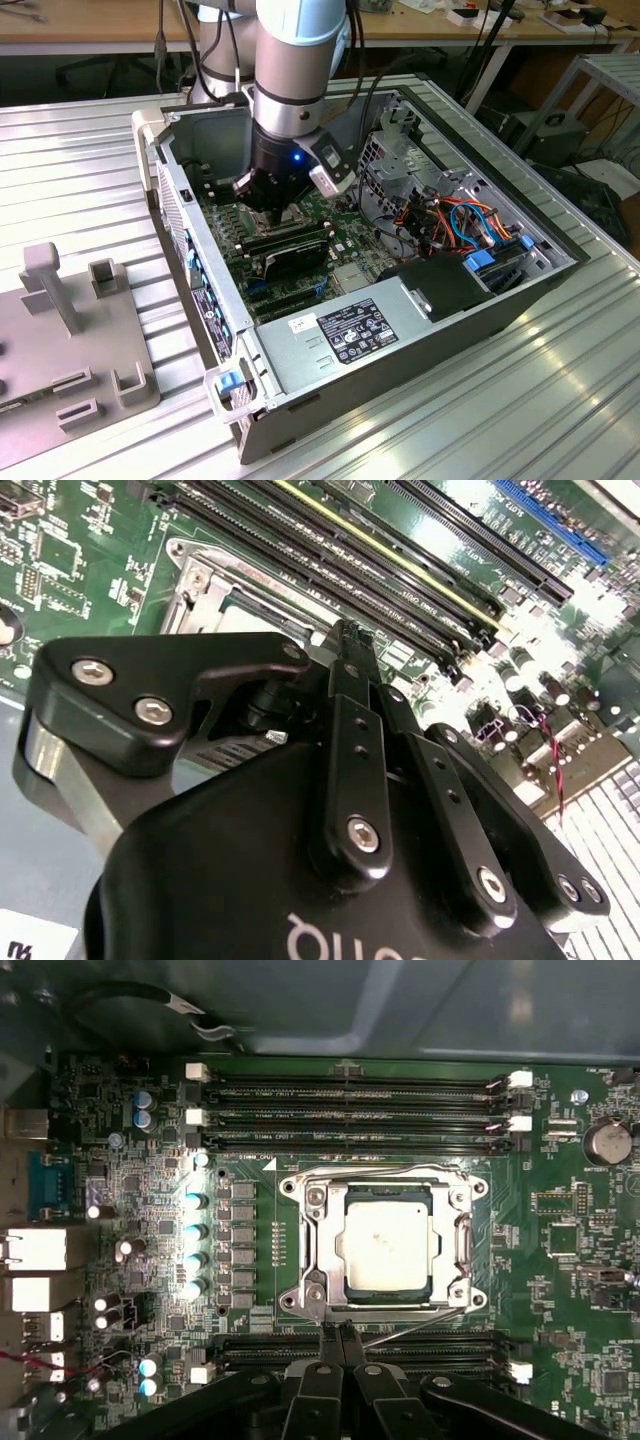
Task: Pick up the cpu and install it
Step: 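Install the second cpu locking lever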
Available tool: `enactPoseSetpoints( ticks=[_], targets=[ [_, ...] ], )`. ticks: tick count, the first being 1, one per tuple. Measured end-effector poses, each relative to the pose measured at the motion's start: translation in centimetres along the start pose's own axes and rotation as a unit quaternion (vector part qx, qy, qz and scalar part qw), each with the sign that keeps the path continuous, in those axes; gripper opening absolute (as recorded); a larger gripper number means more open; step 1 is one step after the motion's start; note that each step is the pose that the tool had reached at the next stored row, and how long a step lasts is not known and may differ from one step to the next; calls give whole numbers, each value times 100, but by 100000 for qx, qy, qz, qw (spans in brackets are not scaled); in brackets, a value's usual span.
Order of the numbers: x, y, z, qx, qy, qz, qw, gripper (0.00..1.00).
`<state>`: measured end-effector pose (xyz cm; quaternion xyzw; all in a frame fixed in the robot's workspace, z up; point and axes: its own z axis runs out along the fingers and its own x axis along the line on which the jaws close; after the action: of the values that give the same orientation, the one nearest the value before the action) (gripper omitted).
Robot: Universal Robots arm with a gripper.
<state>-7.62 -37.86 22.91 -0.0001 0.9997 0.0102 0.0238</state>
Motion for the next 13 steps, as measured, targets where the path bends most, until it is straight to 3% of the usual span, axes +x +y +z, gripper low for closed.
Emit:
enactPoseSetpoints(
  ticks=[6, 13],
  targets=[
    [14, -2, 56, 12, -25, 4, 100000, 11],
    [95, -2, 84, 6, -362, -7, 99999, 11]
  ],
)
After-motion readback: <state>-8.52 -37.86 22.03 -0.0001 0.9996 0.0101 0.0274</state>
